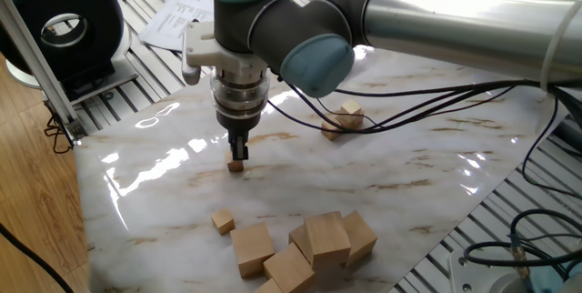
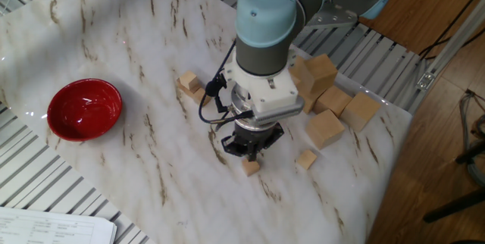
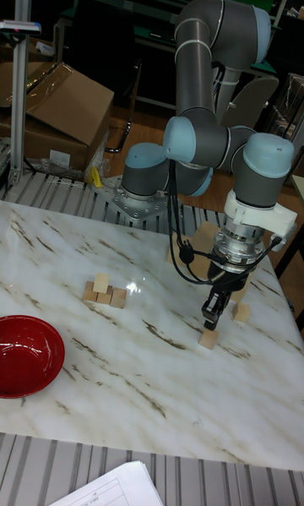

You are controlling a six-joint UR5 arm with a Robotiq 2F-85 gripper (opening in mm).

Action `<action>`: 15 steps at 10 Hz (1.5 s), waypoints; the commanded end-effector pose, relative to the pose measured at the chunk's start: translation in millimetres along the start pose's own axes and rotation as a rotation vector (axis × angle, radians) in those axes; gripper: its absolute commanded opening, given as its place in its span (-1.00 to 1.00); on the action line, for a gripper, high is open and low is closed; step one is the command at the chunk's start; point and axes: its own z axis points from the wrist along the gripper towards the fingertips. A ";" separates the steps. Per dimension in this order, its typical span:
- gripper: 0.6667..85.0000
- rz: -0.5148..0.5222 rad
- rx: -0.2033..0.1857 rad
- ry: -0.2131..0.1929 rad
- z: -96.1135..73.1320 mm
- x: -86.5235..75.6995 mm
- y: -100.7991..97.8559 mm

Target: Stack the blocks into a pyramid shape

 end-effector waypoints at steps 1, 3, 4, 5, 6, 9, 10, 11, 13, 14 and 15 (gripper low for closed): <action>1.00 0.003 -0.009 0.006 -3.4 5.2 -3.3; 1.00 0.026 -0.004 0.000 -0.9 1.7 -5.2; 1.00 0.042 -0.012 -0.007 0.8 -1.9 -2.9; 0.98 0.073 -0.021 -0.020 3.4 -10.5 1.0; 0.84 0.081 -0.006 -0.004 6.4 -14.4 0.2; 0.68 0.085 0.008 0.003 8.5 -17.1 -2.3; 0.62 0.078 0.016 0.010 8.5 -14.8 -4.5; 0.56 0.076 0.022 0.008 8.9 -14.3 -6.6; 0.46 0.088 0.019 -0.003 9.4 -15.3 -6.6; 0.44 0.089 0.020 -0.004 9.6 -15.6 -6.7; 0.41 0.089 0.020 -0.007 10.7 -16.2 -6.3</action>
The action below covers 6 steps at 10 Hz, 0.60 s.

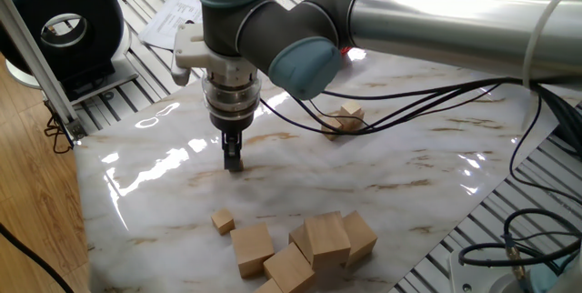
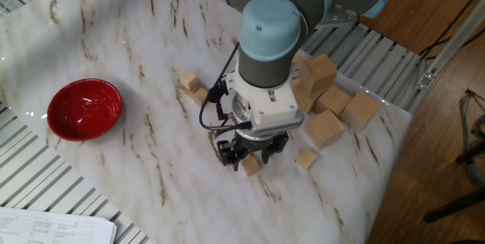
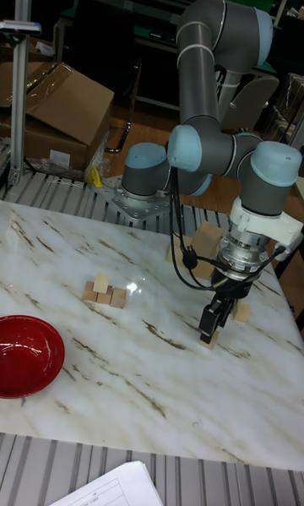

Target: Stack the blocks into a pyramid shape

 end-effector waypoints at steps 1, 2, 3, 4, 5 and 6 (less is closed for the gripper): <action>0.38 0.016 -0.010 -0.028 3.4 -5.3 2.4; 0.38 0.017 -0.013 -0.043 7.6 -6.6 4.7; 0.38 0.013 -0.013 -0.045 9.7 -5.2 5.2; 0.38 0.010 -0.014 -0.044 9.9 -3.6 5.6; 0.38 0.001 -0.019 -0.040 8.7 -1.7 8.1; 0.38 -0.003 -0.021 -0.039 8.3 0.5 10.2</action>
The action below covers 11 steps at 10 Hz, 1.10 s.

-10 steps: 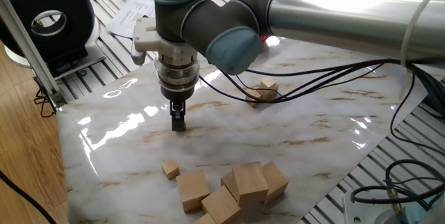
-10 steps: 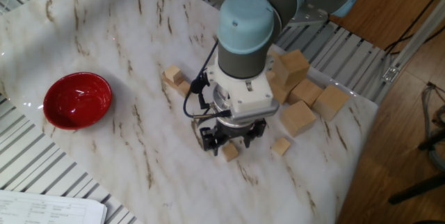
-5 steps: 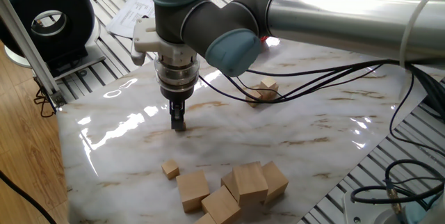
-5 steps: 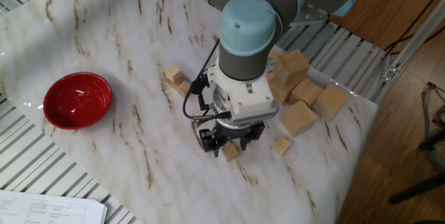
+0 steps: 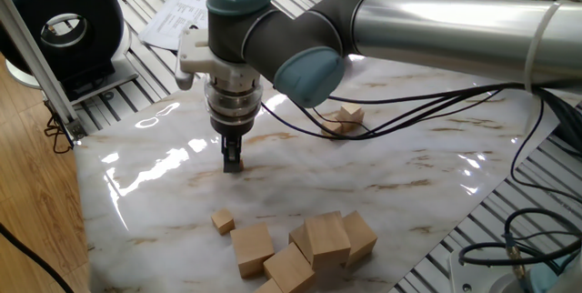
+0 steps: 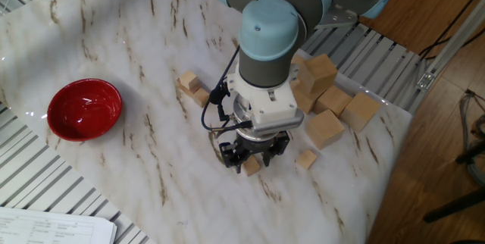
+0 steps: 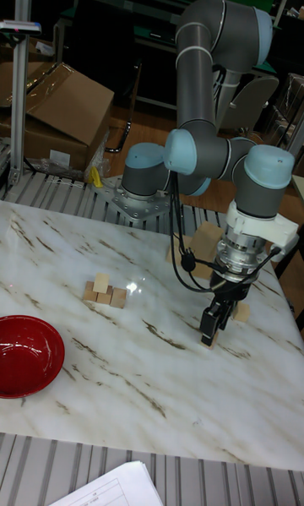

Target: Stack the blocks into a pyramid shape

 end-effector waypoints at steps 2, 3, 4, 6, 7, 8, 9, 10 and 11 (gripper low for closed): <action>0.38 -0.012 -0.009 -0.008 5.8 6.9 4.7; 0.38 -0.017 -0.004 -0.014 10.7 8.7 5.1; 0.38 -0.022 0.000 -0.014 12.6 9.7 5.0; 0.32 -0.029 0.007 -0.010 12.9 10.8 3.7; 0.26 -0.025 0.008 -0.011 13.4 10.3 4.4; 0.18 -0.019 0.010 -0.013 13.1 9.9 4.1; 0.11 -0.009 0.009 -0.012 12.4 10.2 4.8; -0.01 0.000 0.009 -0.012 11.7 10.3 5.1; -0.16 0.006 0.014 -0.014 11.0 10.0 4.2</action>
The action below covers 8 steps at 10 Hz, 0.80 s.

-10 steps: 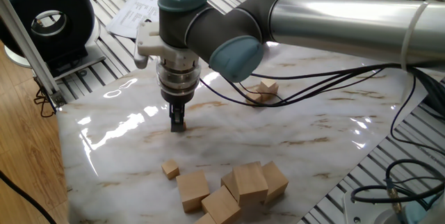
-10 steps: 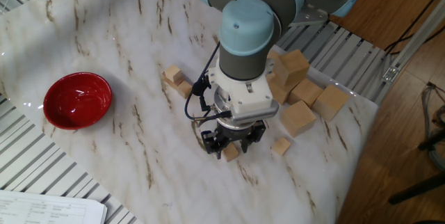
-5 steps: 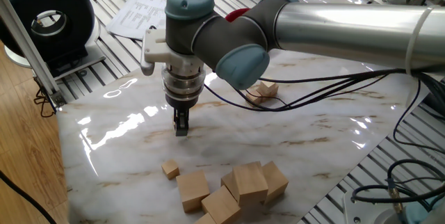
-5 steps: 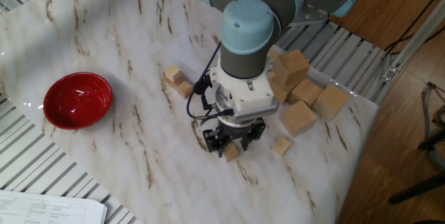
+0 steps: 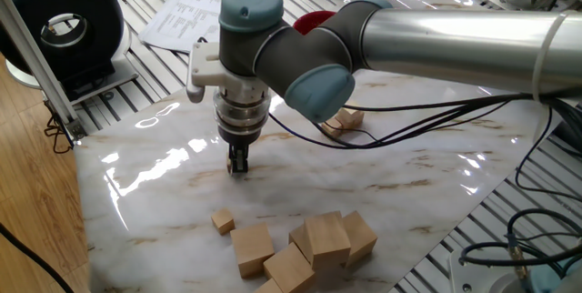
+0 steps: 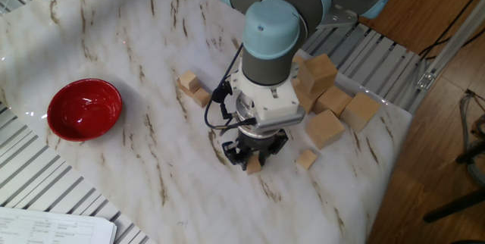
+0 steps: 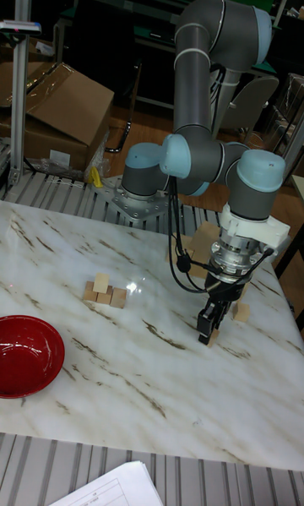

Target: Stack the blocks into a pyramid shape

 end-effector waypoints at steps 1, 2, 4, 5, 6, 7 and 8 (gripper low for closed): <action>-0.30 0.024 0.008 -0.007 -1.9 -0.6 -2.6; -0.34 0.022 0.011 -0.005 -2.2 -0.4 -3.2; -0.71 -0.011 0.051 0.036 -6.7 9.8 -11.5; -0.80 -0.017 0.058 0.044 -9.3 11.7 -12.1; -0.92 -0.035 0.066 0.048 -10.7 12.3 -13.6; -0.99 -0.058 0.064 0.039 -12.4 9.9 -13.7; -0.99 -0.086 0.056 0.034 -15.8 8.9 -14.4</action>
